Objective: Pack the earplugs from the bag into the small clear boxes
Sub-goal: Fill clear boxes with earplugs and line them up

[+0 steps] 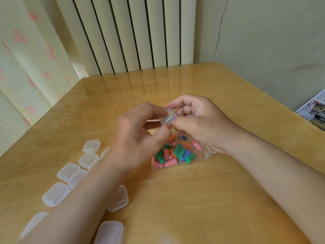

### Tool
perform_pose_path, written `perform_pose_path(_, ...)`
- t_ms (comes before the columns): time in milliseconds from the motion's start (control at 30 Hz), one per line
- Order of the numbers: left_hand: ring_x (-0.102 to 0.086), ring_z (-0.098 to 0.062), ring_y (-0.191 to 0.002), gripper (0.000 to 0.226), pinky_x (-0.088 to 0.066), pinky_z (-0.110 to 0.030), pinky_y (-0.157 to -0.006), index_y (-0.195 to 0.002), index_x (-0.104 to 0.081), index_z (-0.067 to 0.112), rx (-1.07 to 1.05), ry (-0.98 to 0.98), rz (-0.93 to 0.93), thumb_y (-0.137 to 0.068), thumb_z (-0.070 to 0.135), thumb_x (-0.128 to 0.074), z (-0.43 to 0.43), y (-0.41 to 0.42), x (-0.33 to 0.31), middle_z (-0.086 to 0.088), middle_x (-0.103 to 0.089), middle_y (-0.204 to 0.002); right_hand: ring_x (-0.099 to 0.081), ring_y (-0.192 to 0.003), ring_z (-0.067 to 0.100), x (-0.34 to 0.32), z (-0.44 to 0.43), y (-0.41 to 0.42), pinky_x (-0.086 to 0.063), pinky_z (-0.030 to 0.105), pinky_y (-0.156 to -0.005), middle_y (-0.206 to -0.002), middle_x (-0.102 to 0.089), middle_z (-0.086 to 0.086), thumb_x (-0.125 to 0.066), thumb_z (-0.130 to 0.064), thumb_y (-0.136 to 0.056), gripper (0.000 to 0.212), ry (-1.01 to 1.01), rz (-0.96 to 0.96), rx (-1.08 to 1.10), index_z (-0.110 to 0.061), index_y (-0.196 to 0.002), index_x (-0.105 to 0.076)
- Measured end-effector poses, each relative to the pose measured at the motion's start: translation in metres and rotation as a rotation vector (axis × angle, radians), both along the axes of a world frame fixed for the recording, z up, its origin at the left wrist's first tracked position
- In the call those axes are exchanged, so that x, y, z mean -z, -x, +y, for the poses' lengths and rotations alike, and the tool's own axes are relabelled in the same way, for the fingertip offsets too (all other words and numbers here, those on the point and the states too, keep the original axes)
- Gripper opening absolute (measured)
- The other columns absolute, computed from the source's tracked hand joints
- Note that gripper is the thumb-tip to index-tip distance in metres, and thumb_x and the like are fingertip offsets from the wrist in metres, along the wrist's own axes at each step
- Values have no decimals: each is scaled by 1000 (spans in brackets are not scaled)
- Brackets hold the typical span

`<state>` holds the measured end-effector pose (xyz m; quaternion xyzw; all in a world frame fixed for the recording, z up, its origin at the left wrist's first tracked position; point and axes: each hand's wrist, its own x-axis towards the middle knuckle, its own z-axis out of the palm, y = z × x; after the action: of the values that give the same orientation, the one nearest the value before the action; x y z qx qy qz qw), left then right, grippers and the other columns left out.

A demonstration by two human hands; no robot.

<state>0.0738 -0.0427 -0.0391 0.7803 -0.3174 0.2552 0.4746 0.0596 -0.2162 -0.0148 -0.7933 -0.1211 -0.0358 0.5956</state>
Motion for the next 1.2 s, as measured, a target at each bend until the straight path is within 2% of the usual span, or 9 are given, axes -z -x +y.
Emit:
perform_pose_path(133,-74,-21,-71,5,-62,-44,-63,-95,-65,2,-52,221,94,-93,4,-62,0,2,-7,-10,-73,-80,-62,-61,9,4,1,0,-51,31,-60,-80,-69,4,-63,5,-85,23,22,-8,11,-14,-97,-69)
perform_pose_path(267,-74,-26,-67,13,-63,-41,-62,-106,-58,8,-21,380,332,-99,-1,-53,-4,6,-13,-14,-73,-78,-65,-62,12,-1,0,4,-51,22,-53,-88,-72,7,-74,0,-84,31,-26,20,-64,-12,-111,-65)
perform_pose_path(500,-75,-23,-79,45,-62,-32,-71,-130,-58,20,8,268,548,-88,10,-73,-7,7,-8,-14,-71,-91,-70,-72,17,-5,-9,4,-52,23,-53,-95,-74,5,-71,5,-85,35,31,4,-54,-14,-114,-64)
perform_pose_path(600,-75,-21,-78,40,-59,-29,-68,-127,-61,17,10,307,630,-91,0,-66,-5,4,-8,-14,-71,-86,-70,-78,11,-16,-27,1,-54,24,-61,-91,-73,0,-68,7,-83,31,193,-26,15,-21,-92,-71)
perform_pose_path(733,-74,-24,-75,34,-60,-34,-63,-123,-62,12,61,249,646,-91,-1,-65,-5,5,-7,-28,-67,-91,-65,-76,15,-16,-55,-6,-59,38,-74,-86,-66,-5,-61,2,-79,28,667,-40,242,-24,-74,-65)
perform_pose_path(833,-73,-27,-74,30,-62,-41,-64,-120,-62,12,55,226,611,-92,1,-65,-7,6,-6,-27,-67,-88,-64,-76,19,-14,-62,-7,-58,36,-66,-81,-64,-7,-67,-9,-76,15,814,116,248,-23,-73,-63)
perform_pose_path(933,-71,-34,-80,29,-61,-47,-66,-119,-63,14,40,196,597,-92,3,-65,-5,4,-4,-29,-66,-90,-59,-62,13,-16,-57,-3,-48,29,-56,-67,-66,-9,-75,-19,-73,8,794,172,163,-20,-69,-68)
perform_pose_path(1033,-72,-25,-75,28,-60,-34,-60,-118,-63,15,66,202,621,-93,3,-64,-6,3,-3,-29,-65,-88,-52,-57,9,-17,-53,0,-44,27,-57,-60,-63,-8,-75,-21,-76,9,667,130,100,-16,-68,-73)
perform_pose_path(1200,-71,-35,-83,29,-61,-42,-66,-117,-62,17,74,173,626,-93,3,-65,-7,3,-1,-29,-65,-89,-39,-56,16,-16,-48,1,-35,29,-58,-49,-53,-12,-62,-32,-93,40,579,155,23,-19,-55,-67)
